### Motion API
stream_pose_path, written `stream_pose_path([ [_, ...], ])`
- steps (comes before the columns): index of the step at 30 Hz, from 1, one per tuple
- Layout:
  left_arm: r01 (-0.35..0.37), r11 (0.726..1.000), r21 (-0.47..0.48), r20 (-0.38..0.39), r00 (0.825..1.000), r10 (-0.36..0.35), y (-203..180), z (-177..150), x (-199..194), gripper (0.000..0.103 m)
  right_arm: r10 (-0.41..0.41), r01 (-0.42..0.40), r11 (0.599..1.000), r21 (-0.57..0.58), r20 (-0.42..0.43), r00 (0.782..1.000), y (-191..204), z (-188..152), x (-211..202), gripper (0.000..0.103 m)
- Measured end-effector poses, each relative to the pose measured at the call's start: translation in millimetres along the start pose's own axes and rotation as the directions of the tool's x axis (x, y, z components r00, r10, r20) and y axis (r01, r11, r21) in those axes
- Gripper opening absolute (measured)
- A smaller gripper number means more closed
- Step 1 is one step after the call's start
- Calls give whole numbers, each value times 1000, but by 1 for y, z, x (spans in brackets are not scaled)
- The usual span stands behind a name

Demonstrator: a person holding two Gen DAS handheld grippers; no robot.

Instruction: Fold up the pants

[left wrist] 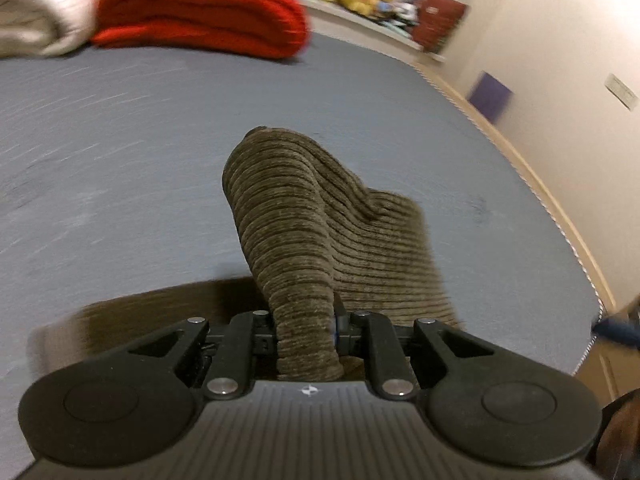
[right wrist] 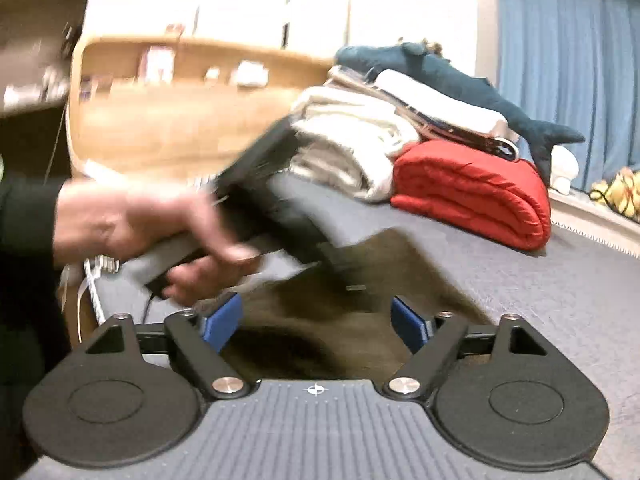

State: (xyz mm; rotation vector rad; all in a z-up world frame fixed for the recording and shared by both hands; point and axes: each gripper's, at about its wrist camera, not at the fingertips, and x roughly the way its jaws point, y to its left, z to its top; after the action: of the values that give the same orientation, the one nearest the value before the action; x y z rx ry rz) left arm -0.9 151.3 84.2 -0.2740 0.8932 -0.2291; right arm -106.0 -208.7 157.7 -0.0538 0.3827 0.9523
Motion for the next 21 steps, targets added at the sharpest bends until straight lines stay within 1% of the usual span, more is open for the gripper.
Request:
stream_pose_path([
  [1, -15, 1000, -20, 0, 1000, 15, 16, 0, -8, 18, -9, 9, 999, 48, -13, 1000, -11, 3, 1, 87],
  [3, -57, 995, -78, 7, 998, 58, 51, -5, -24, 18, -31, 40, 986, 159, -62, 998, -37, -1, 18, 87],
  [5, -101, 983, -153, -1, 995, 102, 84, -11, -37, 22, -37, 72, 962, 264, -134, 990, -57, -8, 36, 87],
  [6, -126, 974, -190, -16, 992, 125, 100, -15, -39, 27, -32, 87, 946, 311, -179, 983, -65, -13, 46, 87],
  [7, -145, 969, -201, -33, 989, 141, 111, -16, -39, 36, -16, 97, 928, 358, -224, 974, -71, -19, 60, 87],
  [8, -161, 966, -200, -54, 987, 153, 120, -18, -40, 45, -2, 104, 914, 392, -252, 968, -77, -25, 69, 87],
  [9, -185, 962, -202, -74, 982, 173, 127, -21, -37, 66, -2, 124, 896, 426, -276, 961, -82, -32, 77, 87],
  [10, -214, 954, -209, -76, 976, 202, 134, -20, -37, 87, -2, 146, 876, 459, -299, 954, -88, -38, 87, 87],
  [11, -247, 945, -215, -71, 969, 237, 139, -19, -37, 91, 9, 160, 856, 491, -323, 946, -94, -43, 97, 87],
  [12, -257, 940, -225, -67, 966, 248, 144, -18, -37, 91, 27, 165, 840, 517, -342, 939, -97, -49, 109, 87],
  [13, -236, 939, -251, -68, 972, 226, 150, -17, -36, 91, 54, 164, 822, 545, -362, 931, -99, -54, 120, 87],
  [15, -173, 936, -307, -85, 984, 154, 159, -19, -30, 92, 117, 148, 789, 596, -383, 916, -98, -66, 136, 87],
  [18, -92, 927, -363, -116, 992, 53, 164, -31, -19, 92, 185, 115, 736, 667, -362, 914, -100, -76, 147, 87],
  [20, -52, 912, -407, -117, 993, 4, 168, -35, -9, 92, 228, 92, 718, 690, -358, 905, -100, -79, 156, 87],
  [21, -42, 904, -426, -114, 993, -8, 170, -37, -5, 92, 247, 79, 719, 690, -359, 900, -99, -79, 164, 89],
])
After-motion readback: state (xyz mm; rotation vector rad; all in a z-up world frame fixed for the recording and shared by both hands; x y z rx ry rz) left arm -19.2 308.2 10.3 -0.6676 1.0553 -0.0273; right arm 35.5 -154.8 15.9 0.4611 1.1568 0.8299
